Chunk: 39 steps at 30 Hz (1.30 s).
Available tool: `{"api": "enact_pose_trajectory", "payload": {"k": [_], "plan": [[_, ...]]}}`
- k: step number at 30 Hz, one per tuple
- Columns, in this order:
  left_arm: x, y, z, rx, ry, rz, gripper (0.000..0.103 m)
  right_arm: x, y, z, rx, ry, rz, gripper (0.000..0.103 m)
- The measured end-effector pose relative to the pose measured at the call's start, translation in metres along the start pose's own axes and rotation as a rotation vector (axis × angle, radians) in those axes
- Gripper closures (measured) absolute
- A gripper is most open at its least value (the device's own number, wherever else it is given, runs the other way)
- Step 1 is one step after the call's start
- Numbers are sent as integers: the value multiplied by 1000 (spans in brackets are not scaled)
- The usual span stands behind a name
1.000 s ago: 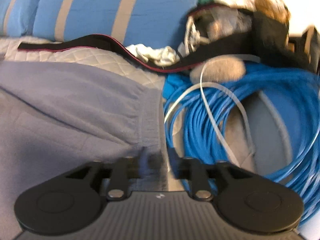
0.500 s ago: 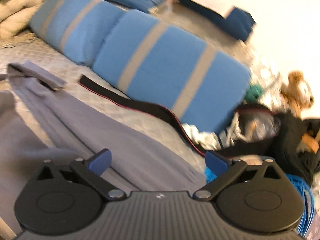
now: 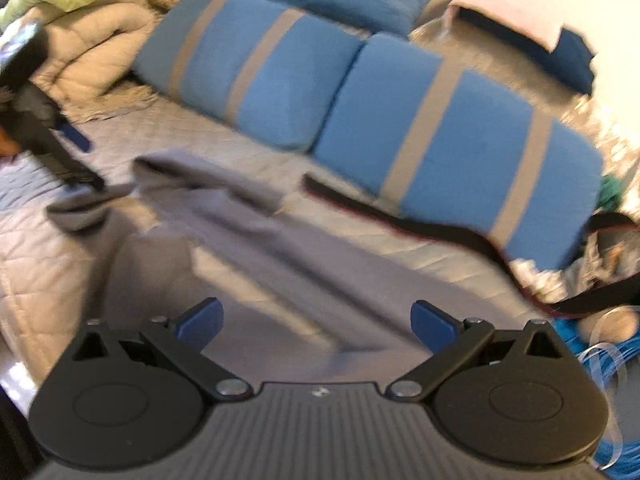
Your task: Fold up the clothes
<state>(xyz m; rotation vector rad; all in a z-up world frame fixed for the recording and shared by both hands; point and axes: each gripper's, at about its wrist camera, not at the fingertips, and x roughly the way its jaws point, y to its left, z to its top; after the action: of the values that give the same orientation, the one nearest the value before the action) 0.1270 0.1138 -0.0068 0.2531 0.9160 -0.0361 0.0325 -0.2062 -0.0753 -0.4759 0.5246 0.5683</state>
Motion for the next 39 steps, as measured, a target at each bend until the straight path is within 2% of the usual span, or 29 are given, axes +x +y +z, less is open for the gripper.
{"api": "enact_pose_trajectory", "payload": {"k": [1,2,3,5,7,10,16,19,21,24,30,35,38,39], "plan": [[8,2,3,-17,22,-2,33,4,5,-2,-5,22,14,0],[16,2,5,-26,44,-3,39,6,10,-4,-13,37,23,0],[23,2,7,-34,70,-9,67,6,14,-6,-30,30,22,0],[27,6,9,-78,105,-25,100,4,21,-7,-69,13,23,0],[18,13,7,-114,82,-29,100,3,24,-8,-86,2,16,0],[-16,21,3,-93,-19,27,100,4,22,-8,-81,-3,15,0],[-97,58,-6,-114,-276,78,100,8,11,-7,-20,18,14,0],[-137,79,-22,-164,-439,70,100,9,8,-7,13,30,27,0],[-148,95,-45,-235,-494,63,100,10,7,-6,25,33,34,0],[-137,119,-98,-358,-476,32,100,9,7,-6,29,29,36,0],[-89,157,-196,-632,-308,-10,100,10,10,-8,19,39,32,0],[-69,175,-234,-771,-223,7,97,12,16,-8,-8,46,29,0],[-67,183,-239,-809,-168,89,97,13,20,-8,-20,51,28,0],[-68,185,-240,-815,-151,125,92,14,21,-8,-24,52,28,0]]}}
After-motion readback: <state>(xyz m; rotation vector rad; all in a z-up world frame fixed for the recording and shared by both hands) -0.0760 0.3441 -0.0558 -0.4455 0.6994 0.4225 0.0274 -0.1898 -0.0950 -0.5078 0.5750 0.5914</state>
